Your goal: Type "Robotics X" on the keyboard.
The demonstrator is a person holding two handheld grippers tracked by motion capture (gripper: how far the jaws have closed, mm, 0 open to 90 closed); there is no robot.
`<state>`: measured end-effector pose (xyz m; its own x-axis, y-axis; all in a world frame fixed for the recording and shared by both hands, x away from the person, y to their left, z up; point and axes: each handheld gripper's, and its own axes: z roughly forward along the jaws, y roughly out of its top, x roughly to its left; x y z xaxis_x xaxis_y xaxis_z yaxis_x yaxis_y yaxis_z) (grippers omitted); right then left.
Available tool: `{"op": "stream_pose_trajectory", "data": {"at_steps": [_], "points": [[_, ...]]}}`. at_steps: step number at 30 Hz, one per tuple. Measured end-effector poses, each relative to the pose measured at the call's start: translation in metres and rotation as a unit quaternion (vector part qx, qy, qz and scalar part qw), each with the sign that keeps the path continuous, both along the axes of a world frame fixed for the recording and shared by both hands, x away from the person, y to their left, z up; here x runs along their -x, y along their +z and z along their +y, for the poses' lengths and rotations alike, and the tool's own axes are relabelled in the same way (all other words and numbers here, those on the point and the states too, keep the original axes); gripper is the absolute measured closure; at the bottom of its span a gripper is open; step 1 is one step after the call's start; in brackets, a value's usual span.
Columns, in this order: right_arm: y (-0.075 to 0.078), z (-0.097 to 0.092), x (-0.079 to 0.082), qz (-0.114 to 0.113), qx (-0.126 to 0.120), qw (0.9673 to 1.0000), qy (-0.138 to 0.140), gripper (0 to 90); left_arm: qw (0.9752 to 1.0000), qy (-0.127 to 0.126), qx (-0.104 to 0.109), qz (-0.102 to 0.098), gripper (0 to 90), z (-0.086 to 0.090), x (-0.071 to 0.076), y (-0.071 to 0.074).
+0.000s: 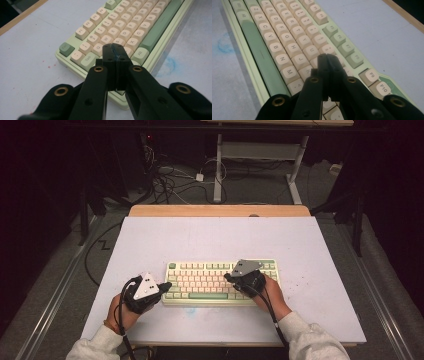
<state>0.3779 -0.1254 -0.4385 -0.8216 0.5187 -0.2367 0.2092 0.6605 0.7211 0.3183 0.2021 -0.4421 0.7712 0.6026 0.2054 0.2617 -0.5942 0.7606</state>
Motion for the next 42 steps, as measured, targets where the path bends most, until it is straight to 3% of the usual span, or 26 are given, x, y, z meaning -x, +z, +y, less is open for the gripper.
{"op": "stream_pose_trajectory", "data": {"at_steps": [11,26,42], "points": [[-0.006,0.002,-0.010,0.006,0.013,0.9999,-0.010,90.0,1.0000,0.001,0.001,0.001,87.7,0.003,0.000,0.000],[-0.010,0.006,-0.011,0.012,0.018,0.9996,-0.016,90.0,1.0000,-0.003,-0.004,0.005,87.7,0.000,0.000,-0.002],[-0.011,0.008,-0.011,0.003,0.024,0.9996,-0.016,90.0,0.9999,-0.006,-0.009,0.006,87.7,-0.001,0.000,-0.003]]}}
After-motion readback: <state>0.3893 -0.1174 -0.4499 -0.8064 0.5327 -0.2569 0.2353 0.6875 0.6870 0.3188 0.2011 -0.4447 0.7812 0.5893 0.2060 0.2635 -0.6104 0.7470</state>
